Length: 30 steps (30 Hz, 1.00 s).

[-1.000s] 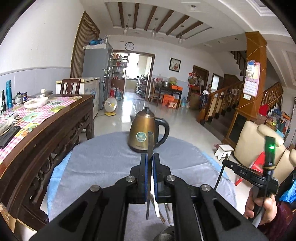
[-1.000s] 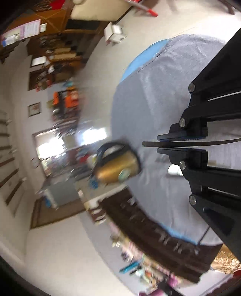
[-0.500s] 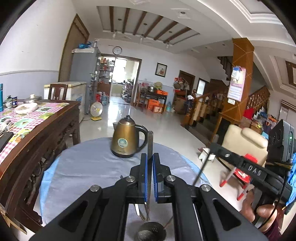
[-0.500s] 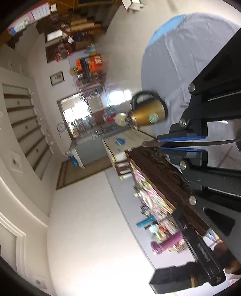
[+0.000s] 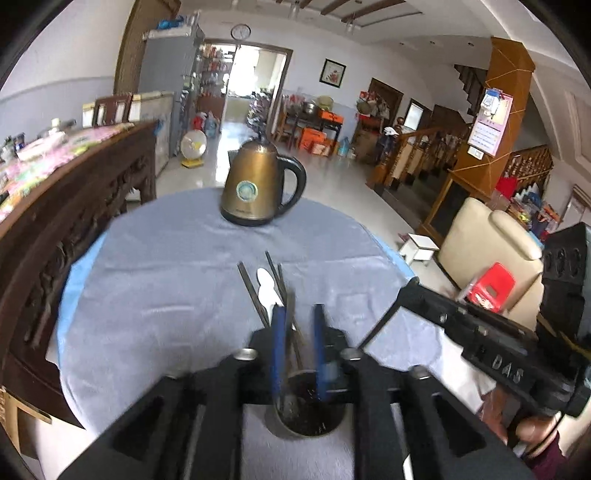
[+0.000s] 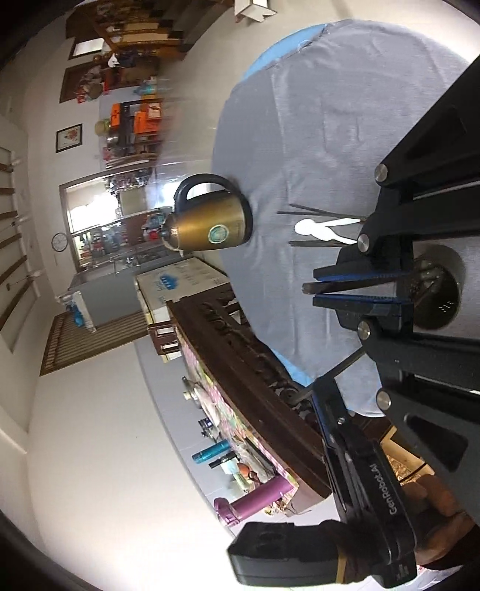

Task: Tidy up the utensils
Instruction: 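Open both tools above the green cup to drop the chopsticks in, then move both open tools back down to the remaining chopsticks on the cloth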

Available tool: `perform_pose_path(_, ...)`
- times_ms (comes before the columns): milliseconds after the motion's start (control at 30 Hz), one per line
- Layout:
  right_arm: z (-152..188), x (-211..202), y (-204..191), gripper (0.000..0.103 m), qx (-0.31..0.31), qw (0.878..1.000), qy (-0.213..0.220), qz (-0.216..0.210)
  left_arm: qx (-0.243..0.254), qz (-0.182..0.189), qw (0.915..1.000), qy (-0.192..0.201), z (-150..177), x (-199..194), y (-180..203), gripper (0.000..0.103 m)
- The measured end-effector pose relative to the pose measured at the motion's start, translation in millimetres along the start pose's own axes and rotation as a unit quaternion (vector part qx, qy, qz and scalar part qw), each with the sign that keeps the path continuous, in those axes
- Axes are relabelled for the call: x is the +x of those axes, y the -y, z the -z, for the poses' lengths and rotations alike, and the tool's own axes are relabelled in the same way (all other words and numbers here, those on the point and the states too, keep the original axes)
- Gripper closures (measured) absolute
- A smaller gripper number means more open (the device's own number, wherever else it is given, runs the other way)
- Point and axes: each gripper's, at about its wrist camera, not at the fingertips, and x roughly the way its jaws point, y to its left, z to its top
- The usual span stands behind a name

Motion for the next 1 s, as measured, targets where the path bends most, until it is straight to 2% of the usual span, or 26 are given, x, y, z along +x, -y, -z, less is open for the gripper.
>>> perform_pose_path(67, -0.8, -6.3, 6.5, 0.087, 0.008, 1.0, 0.01, 0.004, 0.004, 0.002, 0.9999, 0.01, 3.0, -7.9, -1.1, 0.057)
perform_pose_path(100, -2.1, -9.6, 11.6, 0.086, 0.016, 1.0, 0.019, 0.006, 0.008, 0.006, 0.9998, 0.017, 2.8, -12.8, -3.1, 0.054)
perform_pose_path(200, -7.8, -20.8, 27.7, 0.073, 0.041, 0.998, 0.042, 0.008, 0.011, 0.017, 0.9992, 0.034, -4.4, -31.2, -8.5, 0.054)
perform_pose_path(233, -10.0, -22.8, 32.5, 0.065, 0.047, 0.998, 0.049, 0.015, 0.006, 0.017, 0.999, 0.042, -6.5, -38.7, -16.5, 0.053)
perform_pose_path(267, -12.6, -24.4, 38.2, 0.054, 0.053, 0.997, 0.053, 0.023, -0.001, 0.014, 0.9987, 0.05, -8.5, -42.6, -25.3, 0.053)
perform_pose_path(333, -15.2, -25.4, 51.6, 0.048, 0.071, 0.995, 0.062, 0.032, -0.023, 0.005, 0.9981, 0.058, -14.5, -46.6, -45.0, 0.052)
perform_pose_path(433, -17.6, -18.5, 72.4, 0.048, 0.09, 0.993, 0.061, 0.048, -0.056, -0.016, 0.9966, 0.058, -20.6, -39.2, -77.3, 0.051)
perform_pose_path(500, -17.7, -3.0, 94.9, 0.048, 0.106, 0.992, 0.04, 0.06, -0.071, -0.033, 0.9956, 0.053, -20.9, -28.4, -91.9, 0.051)
perform_pose_path(600, -18.4, 28.9, 124.8, 0.049, 0.126, 0.99, -0.005, 0.061, -0.098, -0.069, 0.9929, 0.006, -23.4, 14.7, -124.9, 0.051)
perform_pose_path(667, -18.5, 56.1, 144.1, 0.05, 0.141, 0.987, -0.043, 0.061, -0.102, -0.078, 0.9915, -0.019, -21.4, 39.4, -134.2, 0.051)
perform_pose_path(800, -15.6, 118.0, 166.8, 0.054, 0.163, 0.979, -0.113, 0.035, -0.103, -0.092, 0.986, -0.094, -22.3, 107.6, -144.4, 0.051)
perform_pose_path(867, -15.1, 150.3, 169.6, 0.059, 0.163, 0.976, -0.142, 0.028, -0.104, -0.09, 0.9845, -0.109, -20.9, 125.4, -143.4, 0.051)
perform_pose_path(1000, -13.6, 209.4, 167.0, 0.062, 0.152, 0.971, -0.18, 0.032, -0.095, -0.089, 0.9818, -0.138, -23.4, 163.9, -142.2, 0.051)
